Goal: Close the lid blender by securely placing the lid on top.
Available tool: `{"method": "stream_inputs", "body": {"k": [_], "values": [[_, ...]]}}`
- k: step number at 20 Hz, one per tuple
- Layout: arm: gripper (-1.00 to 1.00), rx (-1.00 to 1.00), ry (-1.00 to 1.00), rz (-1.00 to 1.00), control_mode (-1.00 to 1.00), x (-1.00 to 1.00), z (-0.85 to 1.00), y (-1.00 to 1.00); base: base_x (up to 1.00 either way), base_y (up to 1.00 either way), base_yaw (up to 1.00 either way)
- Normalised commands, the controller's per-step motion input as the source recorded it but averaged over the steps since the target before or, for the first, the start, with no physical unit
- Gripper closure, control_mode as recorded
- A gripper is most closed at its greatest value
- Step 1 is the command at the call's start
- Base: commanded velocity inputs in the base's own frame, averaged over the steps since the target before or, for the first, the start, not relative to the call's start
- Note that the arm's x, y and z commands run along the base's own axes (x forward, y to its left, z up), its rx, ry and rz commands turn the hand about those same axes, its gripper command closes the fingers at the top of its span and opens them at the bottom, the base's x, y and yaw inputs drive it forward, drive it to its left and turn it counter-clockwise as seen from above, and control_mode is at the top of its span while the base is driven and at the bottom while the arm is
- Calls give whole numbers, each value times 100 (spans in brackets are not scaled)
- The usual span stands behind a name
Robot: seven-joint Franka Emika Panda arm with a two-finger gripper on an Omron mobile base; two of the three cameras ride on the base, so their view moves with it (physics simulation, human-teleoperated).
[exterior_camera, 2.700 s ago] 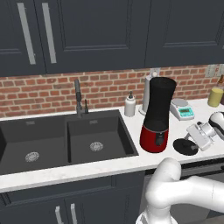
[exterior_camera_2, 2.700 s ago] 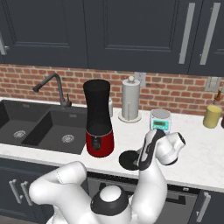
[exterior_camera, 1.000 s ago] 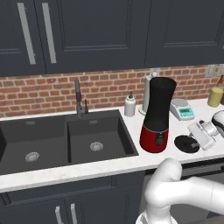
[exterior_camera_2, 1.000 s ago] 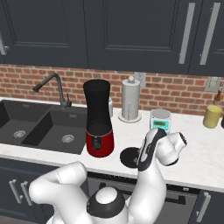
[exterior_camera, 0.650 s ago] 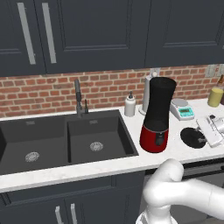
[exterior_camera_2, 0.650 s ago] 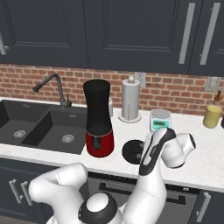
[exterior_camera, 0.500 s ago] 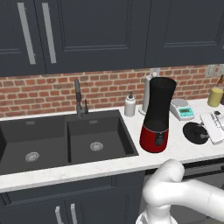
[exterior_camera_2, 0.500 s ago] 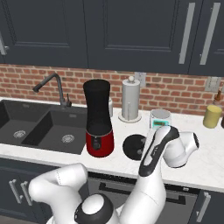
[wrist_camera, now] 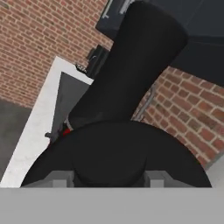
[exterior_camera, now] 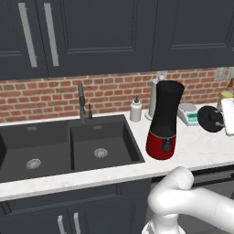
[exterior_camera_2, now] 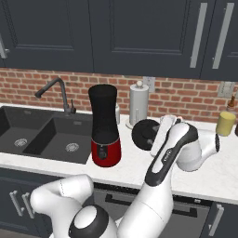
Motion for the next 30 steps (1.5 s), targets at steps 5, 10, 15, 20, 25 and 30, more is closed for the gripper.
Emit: {"method": "stream_inputs", "body": {"k": [5, 10, 15, 20, 25, 30], "values": [[100, 1, -8, -4, -100, 1, 100, 0, 0, 0, 0], [100, 0, 2, -1, -100, 9, 100, 12, 0, 0, 0], [100, -7, 21, 0, -100, 30, 83, 33, 0, 0, 0], [100, -12, 25, 0, -100, 35, 57, 39, 0, 0, 0], [100, -10, 11, 0, -100, 12, 22, 38, 0, 0, 0], [100, 0, 1, 0, -100, 0, 0, 26, 0, 0, 0]]}}
